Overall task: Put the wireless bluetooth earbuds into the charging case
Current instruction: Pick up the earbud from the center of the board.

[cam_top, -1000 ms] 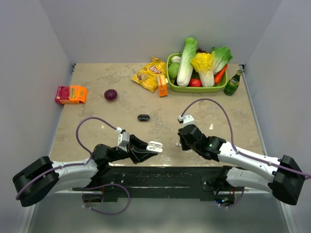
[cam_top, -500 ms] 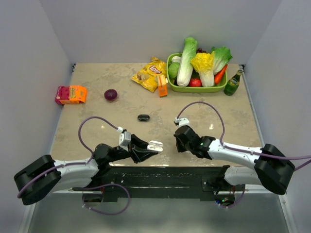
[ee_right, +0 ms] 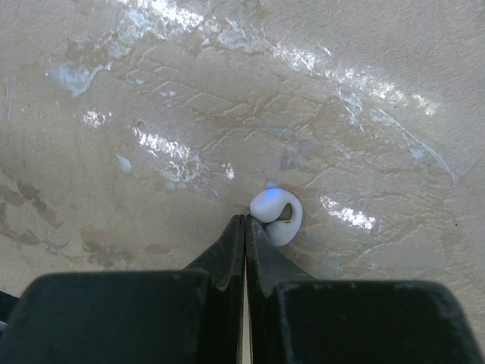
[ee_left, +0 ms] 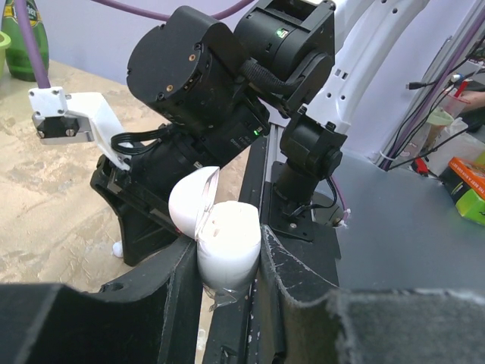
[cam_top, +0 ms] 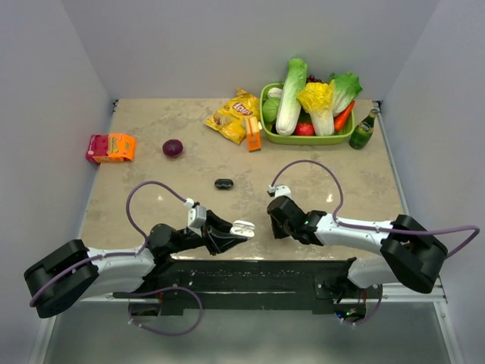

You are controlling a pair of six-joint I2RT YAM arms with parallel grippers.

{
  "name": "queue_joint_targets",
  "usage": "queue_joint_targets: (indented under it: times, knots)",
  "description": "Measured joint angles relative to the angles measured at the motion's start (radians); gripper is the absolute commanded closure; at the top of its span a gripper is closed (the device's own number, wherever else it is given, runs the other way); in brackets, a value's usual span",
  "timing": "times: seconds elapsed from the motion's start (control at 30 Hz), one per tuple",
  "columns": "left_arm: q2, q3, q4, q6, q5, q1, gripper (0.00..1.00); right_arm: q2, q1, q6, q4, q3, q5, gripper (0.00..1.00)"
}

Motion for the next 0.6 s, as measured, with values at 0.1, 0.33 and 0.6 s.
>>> queue_joint_targets:
  times: [0.1, 0.33, 0.6]
  knots:
    - [0.000, 0.000, 0.000, 0.000, 0.000, 0.000, 1.00, 0.018, 0.000, 0.001, 0.000, 0.011, 0.008, 1.00]
    - [0.000, 0.000, 0.000, 0.000, 0.000, 0.000, 1.00, 0.048, -0.002, 0.000, 0.000, 0.036, 0.030, 1.00]
    - [0.003, 0.000, 0.000, 0.001, 0.000, 0.000, 1.00, -0.047, -0.005, -0.019, 0.004, 0.037, -0.013, 0.75]
